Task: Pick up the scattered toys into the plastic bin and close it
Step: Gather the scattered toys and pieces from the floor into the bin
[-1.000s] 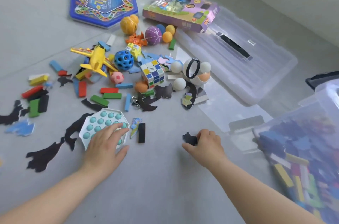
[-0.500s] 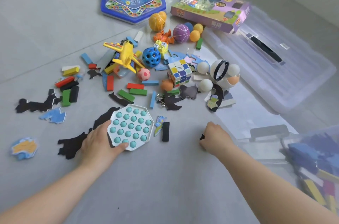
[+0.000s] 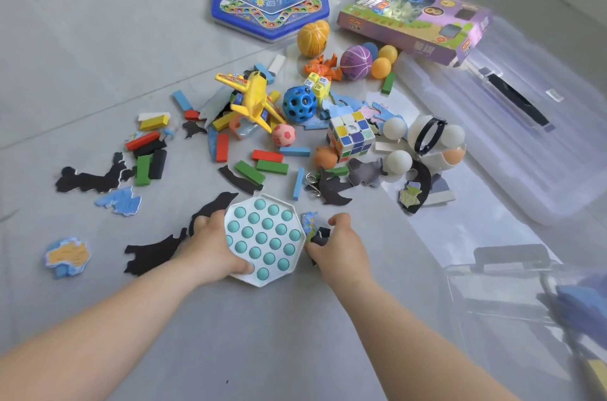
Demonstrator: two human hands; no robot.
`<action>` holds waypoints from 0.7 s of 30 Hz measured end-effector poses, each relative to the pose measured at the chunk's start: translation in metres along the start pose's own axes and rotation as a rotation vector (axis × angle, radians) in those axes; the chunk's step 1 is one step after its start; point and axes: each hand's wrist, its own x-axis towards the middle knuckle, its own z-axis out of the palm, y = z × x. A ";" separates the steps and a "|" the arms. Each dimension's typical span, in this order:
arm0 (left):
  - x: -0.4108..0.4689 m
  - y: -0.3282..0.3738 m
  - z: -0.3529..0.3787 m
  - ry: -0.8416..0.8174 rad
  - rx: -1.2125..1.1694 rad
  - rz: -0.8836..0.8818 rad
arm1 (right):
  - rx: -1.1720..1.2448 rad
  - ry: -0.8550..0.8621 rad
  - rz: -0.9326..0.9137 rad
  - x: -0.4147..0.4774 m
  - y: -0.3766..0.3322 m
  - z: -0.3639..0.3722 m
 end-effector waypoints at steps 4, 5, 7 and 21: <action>-0.001 -0.005 -0.009 -0.007 -0.108 0.035 | -0.285 -0.014 -0.001 0.002 -0.008 -0.004; -0.003 -0.006 -0.012 -0.018 -0.200 0.029 | -0.304 -0.021 -0.001 0.003 -0.007 -0.005; -0.007 -0.010 -0.015 -0.058 -0.378 0.028 | -0.304 -0.018 -0.003 0.002 -0.005 -0.006; -0.024 -0.040 -0.030 0.036 -0.798 -0.004 | -0.026 0.028 -0.123 -0.013 0.020 -0.016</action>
